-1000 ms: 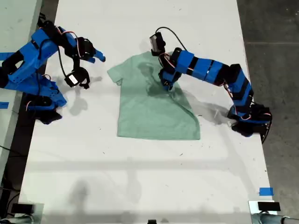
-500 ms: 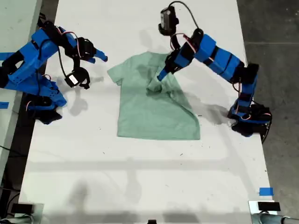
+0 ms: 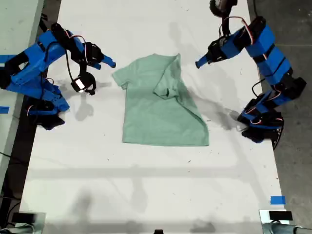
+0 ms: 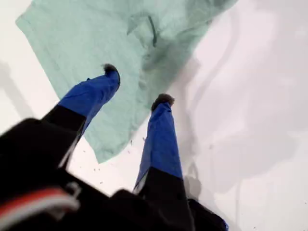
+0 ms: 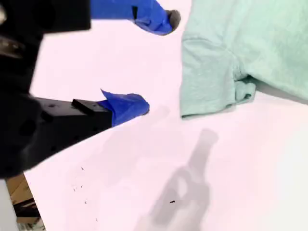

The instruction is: Fold tshirt

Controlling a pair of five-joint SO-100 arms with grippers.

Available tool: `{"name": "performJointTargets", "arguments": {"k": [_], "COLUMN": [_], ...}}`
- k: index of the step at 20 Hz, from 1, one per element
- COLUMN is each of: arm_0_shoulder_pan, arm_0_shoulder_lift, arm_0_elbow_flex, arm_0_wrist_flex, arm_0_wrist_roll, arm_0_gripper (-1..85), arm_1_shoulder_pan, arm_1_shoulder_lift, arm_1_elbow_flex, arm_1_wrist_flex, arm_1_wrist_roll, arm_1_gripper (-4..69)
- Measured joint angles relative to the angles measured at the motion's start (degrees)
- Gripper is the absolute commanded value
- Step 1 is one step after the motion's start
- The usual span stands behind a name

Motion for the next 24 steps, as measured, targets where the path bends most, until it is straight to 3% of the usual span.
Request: {"name": "performJointTargets", "arguments": {"k": [7, 13, 14, 18, 24], "arm_0_shoulder_pan": [-2.9, -4.0, -4.0, -4.2, -5.5], "arm_0_shoulder_lift": [-24.2, -46.1, -49.0, -55.5, -54.1], "arm_0_elbow_flex": [-6.9, -20.5, -22.9, -30.0, -30.1], "arm_0_wrist_flex": [-5.1, -4.7, -4.1, -2.9, -0.8], "arm_0_wrist_roll": [5.3, 6.5, 7.1, 7.8, 7.1], "arm_0_gripper": [24.8, 26.4, 24.2, 0.5, 0.1], "arm_1_shoulder_pan": [-0.6, -0.6, -0.6, -0.6, -0.5], "arm_1_shoulder_lift": [4.7, 8.4, 9.1, 10.7, 12.4], "arm_1_elbow_flex": [6.7, 8.8, 9.1, 12.1, 14.7], "arm_1_wrist_flex": [-0.1, -0.1, -0.1, -0.1, -0.3], "arm_1_wrist_roll": [0.9, 0.9, 0.9, 0.9, 0.9], "arm_1_gripper": [18.1, 18.4, 18.4, 18.5, 18.5]}}
